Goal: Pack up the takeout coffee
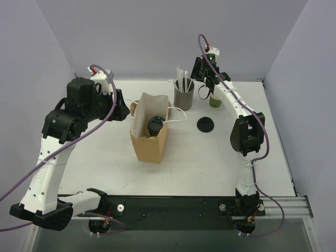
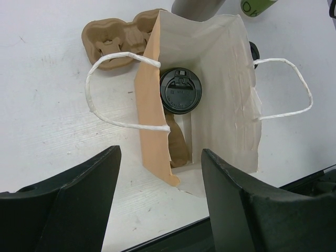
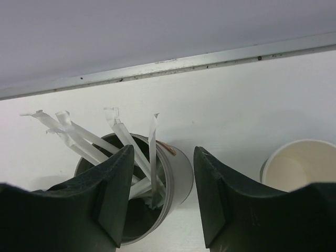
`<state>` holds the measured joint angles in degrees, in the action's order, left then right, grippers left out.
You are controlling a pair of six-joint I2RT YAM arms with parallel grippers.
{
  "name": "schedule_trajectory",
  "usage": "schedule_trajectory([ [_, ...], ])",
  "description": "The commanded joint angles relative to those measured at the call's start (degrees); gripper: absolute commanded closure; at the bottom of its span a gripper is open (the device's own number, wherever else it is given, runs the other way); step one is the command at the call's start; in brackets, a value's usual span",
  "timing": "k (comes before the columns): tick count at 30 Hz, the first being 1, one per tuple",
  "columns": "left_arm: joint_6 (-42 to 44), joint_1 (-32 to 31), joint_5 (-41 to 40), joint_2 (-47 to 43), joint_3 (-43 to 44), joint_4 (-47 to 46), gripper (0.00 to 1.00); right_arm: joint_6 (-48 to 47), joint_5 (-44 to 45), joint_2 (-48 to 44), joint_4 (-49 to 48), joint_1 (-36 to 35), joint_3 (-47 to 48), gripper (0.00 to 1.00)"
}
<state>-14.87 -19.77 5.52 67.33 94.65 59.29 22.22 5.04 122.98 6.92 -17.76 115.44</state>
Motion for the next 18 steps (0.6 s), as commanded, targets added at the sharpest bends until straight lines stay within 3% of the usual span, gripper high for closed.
schedule_trajectory([
  [1, -0.33, 0.34, -0.34, 0.69, 2.47, -2.60, 0.27, -0.60, -0.29, 1.12, -1.99, -0.52, 3.04, 0.57],
  [11, -0.16, 0.34, 0.11, 1.66, 2.91, -2.77, 0.27, -1.38, 0.76, 4.63, -4.11, -0.96, 4.62, 0.64],
  [18, 0.02, 0.26, -0.33, 1.75, 2.91, -2.51, 0.27, -2.53, 2.60, 6.31, -3.93, -1.58, 7.17, 0.79],
])
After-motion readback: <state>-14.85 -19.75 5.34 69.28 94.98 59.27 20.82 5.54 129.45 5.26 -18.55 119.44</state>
